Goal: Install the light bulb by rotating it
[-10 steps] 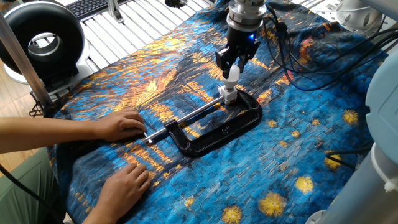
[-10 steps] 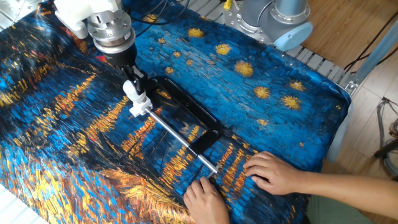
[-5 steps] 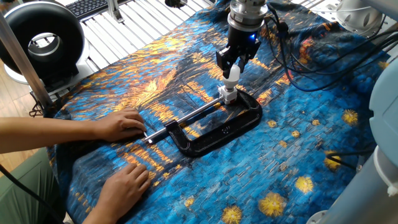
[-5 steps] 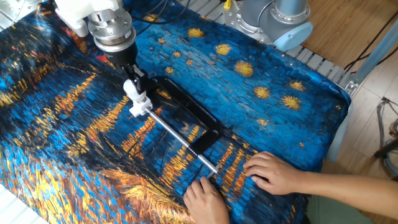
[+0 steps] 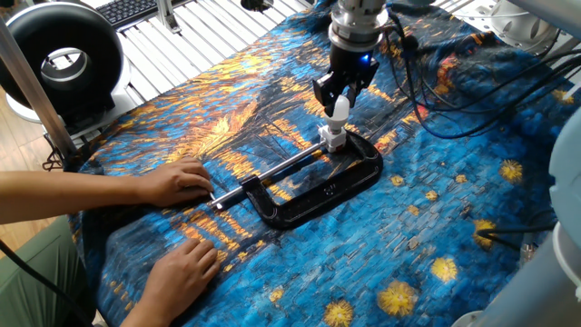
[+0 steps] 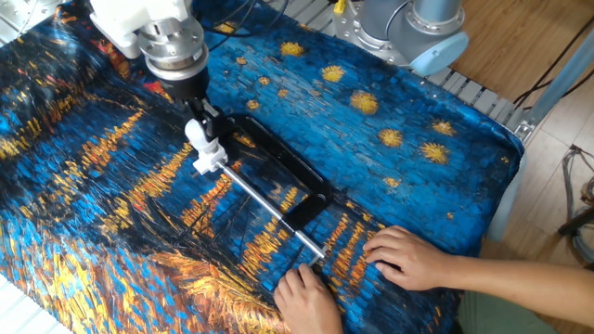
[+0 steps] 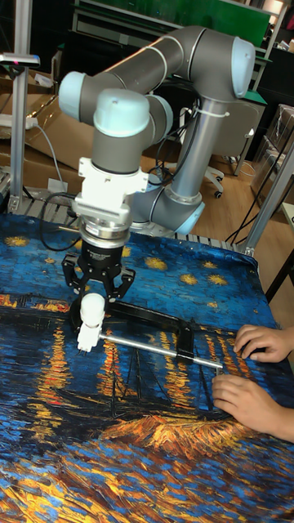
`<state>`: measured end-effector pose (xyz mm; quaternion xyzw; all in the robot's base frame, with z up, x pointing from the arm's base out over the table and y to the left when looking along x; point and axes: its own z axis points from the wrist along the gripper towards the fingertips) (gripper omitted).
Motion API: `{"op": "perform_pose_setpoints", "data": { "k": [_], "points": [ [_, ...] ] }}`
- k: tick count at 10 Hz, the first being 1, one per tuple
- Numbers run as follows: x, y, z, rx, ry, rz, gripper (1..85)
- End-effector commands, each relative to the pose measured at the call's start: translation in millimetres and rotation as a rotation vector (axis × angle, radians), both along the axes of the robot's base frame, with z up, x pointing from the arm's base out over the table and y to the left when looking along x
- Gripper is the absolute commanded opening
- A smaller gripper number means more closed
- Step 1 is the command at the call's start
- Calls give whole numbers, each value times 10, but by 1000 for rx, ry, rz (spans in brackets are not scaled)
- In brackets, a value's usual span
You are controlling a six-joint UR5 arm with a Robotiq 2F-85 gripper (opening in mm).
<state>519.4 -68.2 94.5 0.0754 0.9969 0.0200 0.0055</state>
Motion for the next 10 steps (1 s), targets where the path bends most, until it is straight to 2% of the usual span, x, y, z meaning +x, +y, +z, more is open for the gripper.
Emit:
{"op": "perform_pose_setpoints", "data": {
  "k": [1,6,8,9,10],
  "points": [
    [1,84,32,9,4,-8,240],
    [15,34,26,8,-3,9,240],
    [-18,66,4,39,2,60,403],
    [-100,43,-1,47,32,98,477],
    [-105,31,5,52,36,112,510]
  ]
}}
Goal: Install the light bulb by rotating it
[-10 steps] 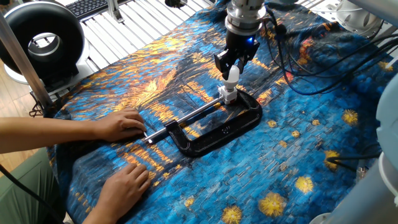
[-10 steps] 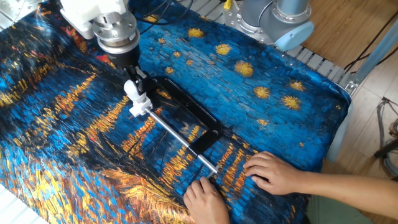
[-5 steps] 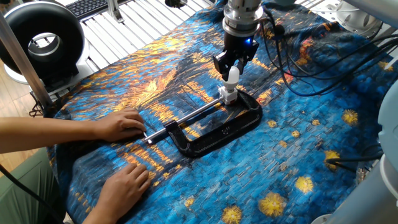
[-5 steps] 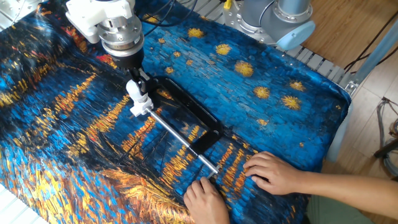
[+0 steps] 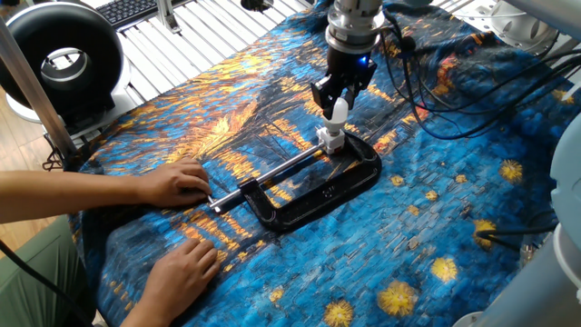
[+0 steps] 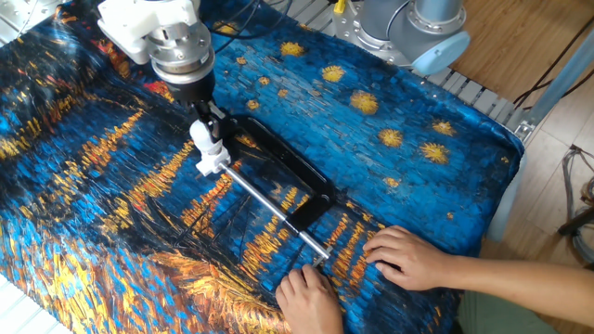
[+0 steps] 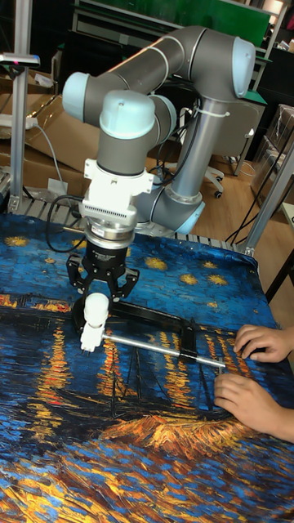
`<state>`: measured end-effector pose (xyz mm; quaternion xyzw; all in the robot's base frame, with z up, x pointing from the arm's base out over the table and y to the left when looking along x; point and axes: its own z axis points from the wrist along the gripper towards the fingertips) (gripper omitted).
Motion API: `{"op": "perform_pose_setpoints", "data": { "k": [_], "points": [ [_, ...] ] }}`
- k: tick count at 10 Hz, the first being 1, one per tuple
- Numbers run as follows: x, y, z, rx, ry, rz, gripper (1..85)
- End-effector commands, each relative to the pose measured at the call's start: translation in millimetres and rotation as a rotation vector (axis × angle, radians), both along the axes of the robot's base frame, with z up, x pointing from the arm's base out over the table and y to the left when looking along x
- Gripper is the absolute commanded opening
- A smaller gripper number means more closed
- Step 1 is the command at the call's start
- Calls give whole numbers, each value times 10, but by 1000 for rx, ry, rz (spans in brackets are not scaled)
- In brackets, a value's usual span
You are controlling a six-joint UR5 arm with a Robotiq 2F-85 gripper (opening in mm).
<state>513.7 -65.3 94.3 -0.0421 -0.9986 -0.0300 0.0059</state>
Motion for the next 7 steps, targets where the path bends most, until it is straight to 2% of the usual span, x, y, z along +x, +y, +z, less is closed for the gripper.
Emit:
{"op": "perform_pose_setpoints", "data": {
  "k": [1,5,6,7],
  "points": [
    [-82,-26,36,36,33,71,560],
    [-137,-64,44,26,49,145,617],
    [-142,-127,53,6,51,194,620],
    [-151,-121,82,23,54,273,620]
  ]
}}
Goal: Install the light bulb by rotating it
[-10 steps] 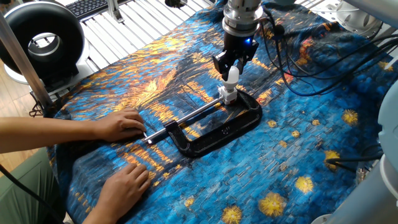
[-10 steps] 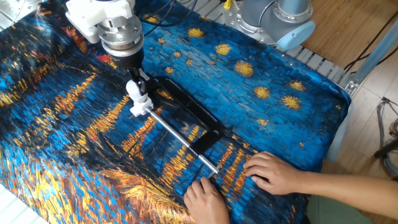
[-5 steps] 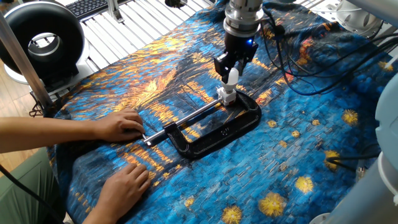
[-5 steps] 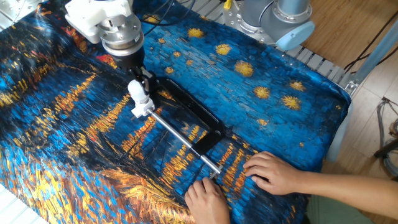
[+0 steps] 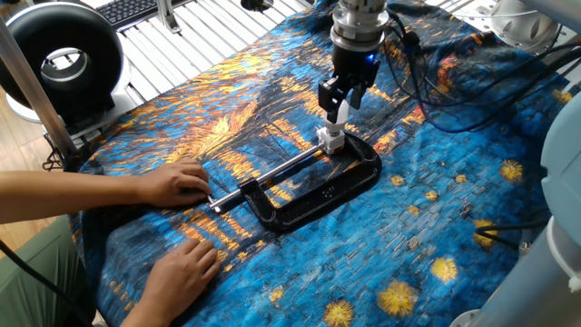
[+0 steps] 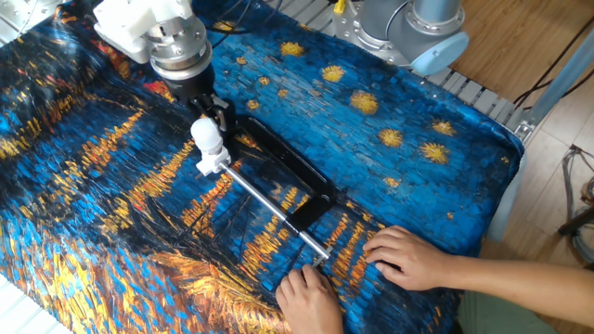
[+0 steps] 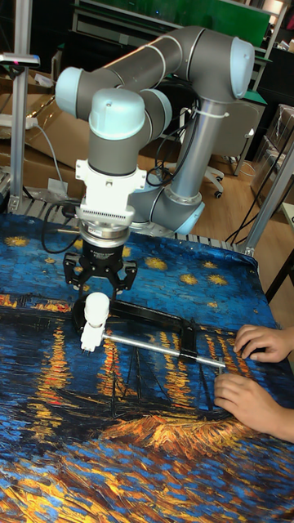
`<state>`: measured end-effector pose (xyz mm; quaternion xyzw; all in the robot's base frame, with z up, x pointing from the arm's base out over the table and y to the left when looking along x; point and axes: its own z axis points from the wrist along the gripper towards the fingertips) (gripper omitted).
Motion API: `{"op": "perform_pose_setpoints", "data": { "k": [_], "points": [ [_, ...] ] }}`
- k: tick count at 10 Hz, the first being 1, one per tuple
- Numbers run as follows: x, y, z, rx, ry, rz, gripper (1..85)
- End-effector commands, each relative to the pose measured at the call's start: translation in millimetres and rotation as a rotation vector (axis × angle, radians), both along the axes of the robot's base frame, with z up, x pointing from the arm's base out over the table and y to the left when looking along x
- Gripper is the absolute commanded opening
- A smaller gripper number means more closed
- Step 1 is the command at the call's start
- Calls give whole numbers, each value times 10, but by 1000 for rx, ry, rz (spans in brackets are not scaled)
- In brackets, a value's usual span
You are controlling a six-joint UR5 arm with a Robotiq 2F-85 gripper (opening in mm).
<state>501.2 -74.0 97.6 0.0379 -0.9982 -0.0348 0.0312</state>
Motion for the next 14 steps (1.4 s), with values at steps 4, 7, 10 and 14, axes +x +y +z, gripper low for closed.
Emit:
{"op": "perform_pose_setpoints", "data": {
  "k": [4,7,10,14],
  "points": [
    [94,42,68,51,-32,259,620],
    [166,79,48,62,-52,319,617],
    [203,33,18,47,-57,348,607],
    [179,70,20,46,-58,343,563]
  ]
}}
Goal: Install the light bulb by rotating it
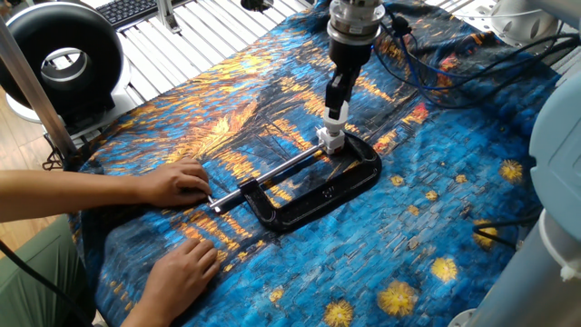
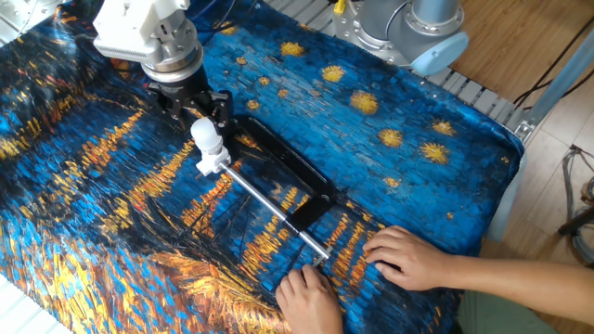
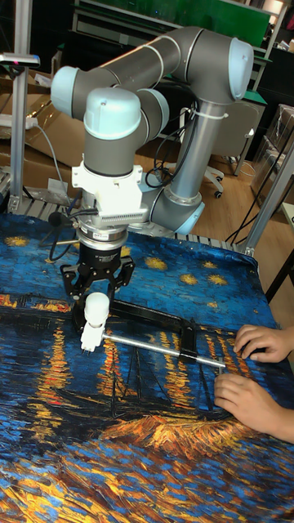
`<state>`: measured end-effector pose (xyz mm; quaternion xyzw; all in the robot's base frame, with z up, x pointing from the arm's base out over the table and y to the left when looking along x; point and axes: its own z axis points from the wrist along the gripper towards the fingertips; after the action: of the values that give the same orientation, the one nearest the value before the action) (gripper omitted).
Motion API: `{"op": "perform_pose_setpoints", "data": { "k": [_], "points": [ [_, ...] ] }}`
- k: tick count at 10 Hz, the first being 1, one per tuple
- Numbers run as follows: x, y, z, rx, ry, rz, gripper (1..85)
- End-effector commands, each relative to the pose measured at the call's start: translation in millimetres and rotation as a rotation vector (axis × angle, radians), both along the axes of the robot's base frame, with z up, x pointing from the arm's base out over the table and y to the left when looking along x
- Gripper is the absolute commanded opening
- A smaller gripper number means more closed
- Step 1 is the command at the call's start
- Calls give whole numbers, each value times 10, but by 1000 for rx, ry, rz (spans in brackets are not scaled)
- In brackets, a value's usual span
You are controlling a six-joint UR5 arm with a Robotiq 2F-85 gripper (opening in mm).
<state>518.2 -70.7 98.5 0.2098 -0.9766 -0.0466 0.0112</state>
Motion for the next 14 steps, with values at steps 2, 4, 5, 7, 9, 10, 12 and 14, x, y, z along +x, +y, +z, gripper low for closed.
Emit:
{"op": "perform_pose_setpoints", "data": {
  "k": [2,4,5,7,9,10,12,14],
  "points": [
    [7,49,12,9,-10,-5,547],
    [9,54,21,5,-12,-14,523],
    [12,69,34,5,-14,-20,503],
    [8,83,45,-3,-18,-36,477],
    [25,68,46,-9,-27,-66,467],
    [39,52,45,-14,-31,-91,463],
    [64,47,44,-22,-39,-137,443],
    [124,74,41,-16,-62,-157,440]
  ]
}}
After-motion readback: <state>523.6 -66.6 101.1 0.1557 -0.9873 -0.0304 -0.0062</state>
